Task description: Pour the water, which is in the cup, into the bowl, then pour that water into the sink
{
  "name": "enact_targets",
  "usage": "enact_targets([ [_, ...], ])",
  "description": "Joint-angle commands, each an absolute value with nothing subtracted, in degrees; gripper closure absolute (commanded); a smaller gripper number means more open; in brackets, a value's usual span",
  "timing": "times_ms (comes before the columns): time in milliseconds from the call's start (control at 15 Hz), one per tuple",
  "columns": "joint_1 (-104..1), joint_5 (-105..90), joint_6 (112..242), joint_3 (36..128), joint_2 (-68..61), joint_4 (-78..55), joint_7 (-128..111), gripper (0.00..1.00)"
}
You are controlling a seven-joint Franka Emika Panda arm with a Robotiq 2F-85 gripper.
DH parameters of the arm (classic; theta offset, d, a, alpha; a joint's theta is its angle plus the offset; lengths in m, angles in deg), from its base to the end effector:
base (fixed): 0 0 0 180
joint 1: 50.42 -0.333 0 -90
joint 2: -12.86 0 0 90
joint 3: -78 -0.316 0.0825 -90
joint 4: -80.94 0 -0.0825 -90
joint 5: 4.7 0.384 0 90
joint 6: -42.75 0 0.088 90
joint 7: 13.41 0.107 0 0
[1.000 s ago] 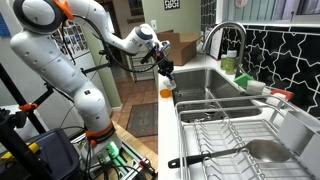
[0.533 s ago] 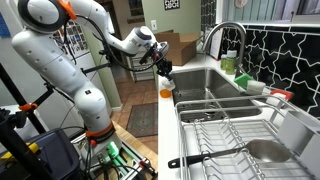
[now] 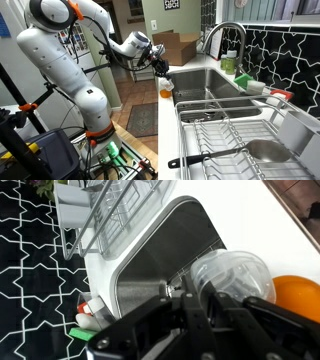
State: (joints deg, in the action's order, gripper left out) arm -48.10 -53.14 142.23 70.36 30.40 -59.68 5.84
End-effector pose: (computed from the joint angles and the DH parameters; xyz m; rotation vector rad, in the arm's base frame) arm 0.4091 -0.0297 0.4127 2.2342 0.0860 -0.2555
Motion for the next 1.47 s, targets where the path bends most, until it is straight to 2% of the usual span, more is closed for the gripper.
enact_targets([
  [0, -49.91, -53.36, 141.75, 71.91, 30.28, -59.52, 6.05, 0.89],
  [800, -49.94, -53.34, 141.77, 72.18, 30.34, -59.33, 6.03, 0.89],
  [867, -49.94, -53.34, 141.77, 72.18, 30.34, -59.33, 6.03, 0.97],
  [1400, -51.02, -56.19, 140.79, 71.04, 27.94, -59.20, 7.87, 0.97],
])
